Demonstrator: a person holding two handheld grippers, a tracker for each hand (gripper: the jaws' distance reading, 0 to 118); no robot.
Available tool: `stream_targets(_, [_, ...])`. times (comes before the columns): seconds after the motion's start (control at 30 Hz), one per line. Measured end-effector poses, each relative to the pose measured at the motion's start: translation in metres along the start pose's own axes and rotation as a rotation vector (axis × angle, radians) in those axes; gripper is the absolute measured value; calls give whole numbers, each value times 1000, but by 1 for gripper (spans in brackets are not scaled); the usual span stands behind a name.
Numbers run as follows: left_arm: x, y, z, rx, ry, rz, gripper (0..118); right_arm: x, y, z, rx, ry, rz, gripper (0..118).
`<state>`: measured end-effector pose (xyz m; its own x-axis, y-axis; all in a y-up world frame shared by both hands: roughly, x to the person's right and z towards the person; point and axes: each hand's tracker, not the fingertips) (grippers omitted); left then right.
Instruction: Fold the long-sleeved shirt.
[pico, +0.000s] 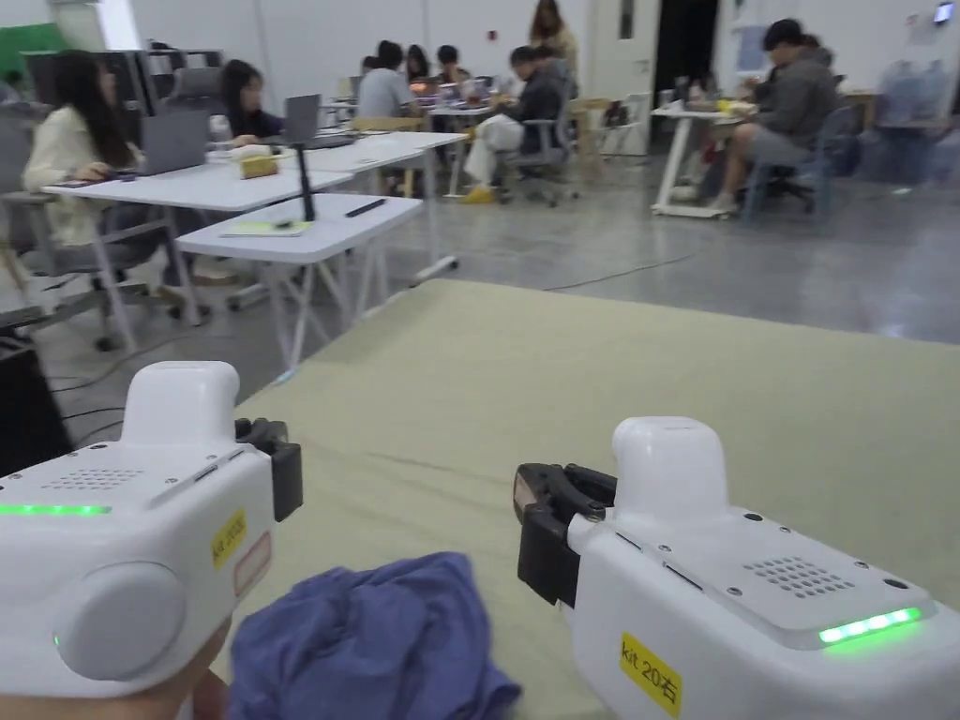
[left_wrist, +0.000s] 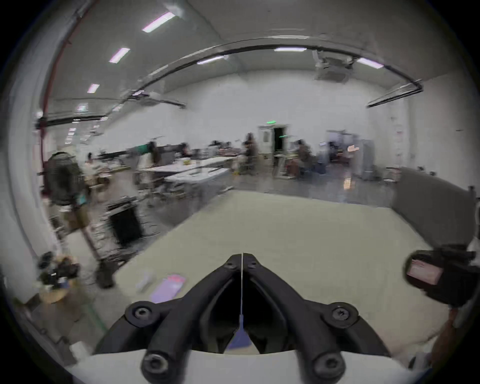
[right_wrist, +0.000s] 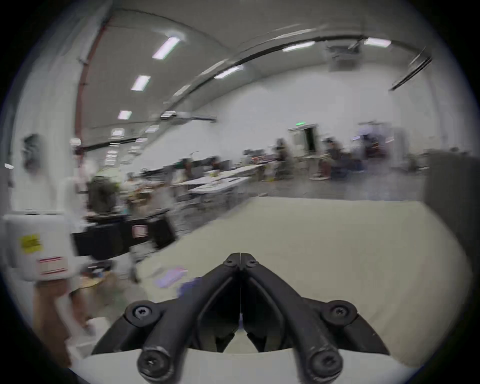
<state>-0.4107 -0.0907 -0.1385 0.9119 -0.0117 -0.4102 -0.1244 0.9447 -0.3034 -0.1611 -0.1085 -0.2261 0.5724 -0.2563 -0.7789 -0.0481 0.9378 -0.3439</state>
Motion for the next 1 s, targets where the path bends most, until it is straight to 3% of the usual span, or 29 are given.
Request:
stream_targets(0.07, [-28, -13, -9, -69, 37, 7, 0, -8, -8, -9, -8, 37, 19, 0])
stream_targets(0.13, [-40, -32, -25, -130, 8, 23, 0, -2, -14, -9, -21, 10, 58, 0])
stream_targets(0.17, [-42, -43, -37, -151, -16, 31, 10, 3, -17, -10, -37, -8, 72, 0])
stream_targets(0.2, [-42, -54, -50, -151, -8, 36, 33, 10, -20, -10, -54, -24, 76, 0])
stream_targets(0.23, [-41, -68, -66, -191, -42, 38, 89, 20, -24, -9, -78, -52, 73, 0])
stream_targets(0.27, [-40, -80, -88, -267, -66, 29, 118, 29, -27, -7, -101, -84, 71, 0])
stream_targets(0.33, [-41, -110, -127, -425, -47, 38, 118, 48, -34, -1, -136, -143, 57, 0])
stream_targets(0.43, [-38, -145, -197, -521, -113, 40, 116, 75, -44, 10, -164, -228, 40, 0])
stream_targets(0.6, [-31, -184, -277, -642, -30, -20, 116, 105, -56, 28, -207, -340, -20, 0])
stream_targets(0.63, [-32, -194, -291, -680, -17, -48, 109, 110, -57, 31, -210, -349, -31, 0])
stream_targets(0.67, [-32, -202, -302, -741, 28, -96, 90, 114, -59, 35, -214, -363, -39, 0])
stream_targets(0.73, [-34, -204, -309, -754, 30, -74, 35, 121, -60, 44, -216, -392, -46, 0])
stream_targets(0.8, [-36, -182, -294, -706, -10, 28, 9, 128, -59, 53, -203, -420, -63, 0])
stream_targets(1.0, [23, -41, -216, -394, -342, 75, 8, 145, -34, 99, -41, -390, -187, 0])
